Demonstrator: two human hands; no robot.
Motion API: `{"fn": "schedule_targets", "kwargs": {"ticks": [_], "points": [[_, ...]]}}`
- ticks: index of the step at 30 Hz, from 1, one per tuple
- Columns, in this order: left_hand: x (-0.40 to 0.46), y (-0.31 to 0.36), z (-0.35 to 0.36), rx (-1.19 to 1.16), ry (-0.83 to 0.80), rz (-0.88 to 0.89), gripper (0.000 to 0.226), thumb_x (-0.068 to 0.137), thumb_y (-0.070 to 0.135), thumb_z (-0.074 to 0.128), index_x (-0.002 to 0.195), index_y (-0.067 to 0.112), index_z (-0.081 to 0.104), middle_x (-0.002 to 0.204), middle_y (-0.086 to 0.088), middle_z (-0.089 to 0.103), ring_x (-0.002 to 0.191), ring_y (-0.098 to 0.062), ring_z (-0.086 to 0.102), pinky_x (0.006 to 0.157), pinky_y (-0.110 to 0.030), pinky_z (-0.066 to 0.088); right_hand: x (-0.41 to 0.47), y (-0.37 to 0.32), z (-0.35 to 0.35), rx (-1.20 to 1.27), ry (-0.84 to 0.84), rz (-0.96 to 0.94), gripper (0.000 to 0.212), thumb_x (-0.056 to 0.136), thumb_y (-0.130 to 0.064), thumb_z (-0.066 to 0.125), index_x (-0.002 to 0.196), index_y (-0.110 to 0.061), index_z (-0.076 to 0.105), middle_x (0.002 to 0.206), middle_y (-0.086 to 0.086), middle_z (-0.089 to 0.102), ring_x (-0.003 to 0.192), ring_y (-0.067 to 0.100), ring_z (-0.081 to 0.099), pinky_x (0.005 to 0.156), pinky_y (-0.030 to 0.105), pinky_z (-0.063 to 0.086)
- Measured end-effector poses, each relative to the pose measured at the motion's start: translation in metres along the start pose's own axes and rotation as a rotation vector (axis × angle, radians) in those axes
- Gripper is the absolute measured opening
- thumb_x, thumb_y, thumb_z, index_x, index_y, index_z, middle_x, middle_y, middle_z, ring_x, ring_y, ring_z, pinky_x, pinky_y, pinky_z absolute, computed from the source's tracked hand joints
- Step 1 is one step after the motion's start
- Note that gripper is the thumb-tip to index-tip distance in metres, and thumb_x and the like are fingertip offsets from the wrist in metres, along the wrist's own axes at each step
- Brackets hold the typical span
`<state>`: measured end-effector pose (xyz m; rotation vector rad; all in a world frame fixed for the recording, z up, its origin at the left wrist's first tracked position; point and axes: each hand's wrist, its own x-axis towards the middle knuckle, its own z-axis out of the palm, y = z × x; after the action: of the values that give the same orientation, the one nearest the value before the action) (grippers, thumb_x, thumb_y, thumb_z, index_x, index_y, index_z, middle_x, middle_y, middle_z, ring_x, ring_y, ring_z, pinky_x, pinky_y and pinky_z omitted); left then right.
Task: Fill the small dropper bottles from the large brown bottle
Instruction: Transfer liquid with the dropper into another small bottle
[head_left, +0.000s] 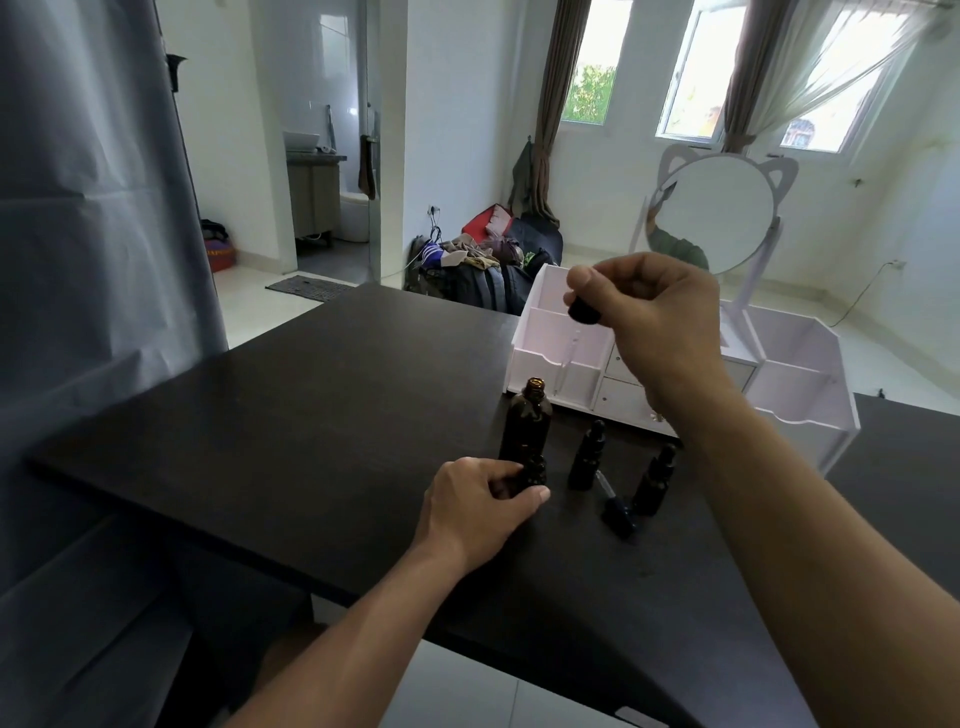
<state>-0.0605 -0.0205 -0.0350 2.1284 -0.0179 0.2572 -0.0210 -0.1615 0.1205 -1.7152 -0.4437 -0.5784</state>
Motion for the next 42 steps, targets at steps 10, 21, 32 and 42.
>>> {"fn": "schedule_targets", "kwargs": {"ticks": [10,21,32,42], "points": [[0.001,0.003,-0.001,0.014,-0.007,-0.034,0.029,0.077,0.052,0.073,0.097,0.031,0.075,0.072,0.009,0.066,0.071,-0.005,0.062,0.069,-0.026,0.052,0.009,0.005,0.013,0.041,0.025,-0.019,0.006,0.085,-0.020,0.075,0.082,-0.019,0.070,0.076,0.003,0.074,0.074,0.022,0.074,0.078,0.044,0.061],[-0.001,0.007,-0.003,0.008,-0.013,-0.048,0.033,0.077,0.051,0.073,0.103,0.031,0.074,0.077,0.009,0.067,0.076,-0.007,0.063,0.078,-0.032,0.055,0.012,0.009,0.018,0.051,0.040,-0.026,0.006,0.084,-0.020,0.076,0.082,-0.018,0.071,0.075,0.004,0.074,0.075,0.025,0.074,0.079,0.046,0.061],[-0.001,0.004,-0.002,-0.020,-0.014,-0.048,0.034,0.076,0.052,0.075,0.103,0.031,0.074,0.073,0.007,0.069,0.070,-0.005,0.065,0.072,-0.031,0.057,-0.013,0.059,0.032,-0.141,-0.176,0.156,0.010,0.092,-0.020,0.066,0.092,-0.014,0.074,0.088,0.006,0.075,0.086,0.019,0.073,0.087,0.045,0.059],[0.000,0.005,-0.002,-0.028,-0.030,-0.055,0.038,0.077,0.052,0.074,0.108,0.031,0.071,0.076,0.008,0.068,0.073,-0.005,0.064,0.073,-0.031,0.057,-0.021,0.067,0.035,-0.143,-0.183,0.178,0.018,0.089,-0.027,0.070,0.099,-0.011,0.073,0.088,0.004,0.075,0.085,0.016,0.073,0.085,0.041,0.060]]}}
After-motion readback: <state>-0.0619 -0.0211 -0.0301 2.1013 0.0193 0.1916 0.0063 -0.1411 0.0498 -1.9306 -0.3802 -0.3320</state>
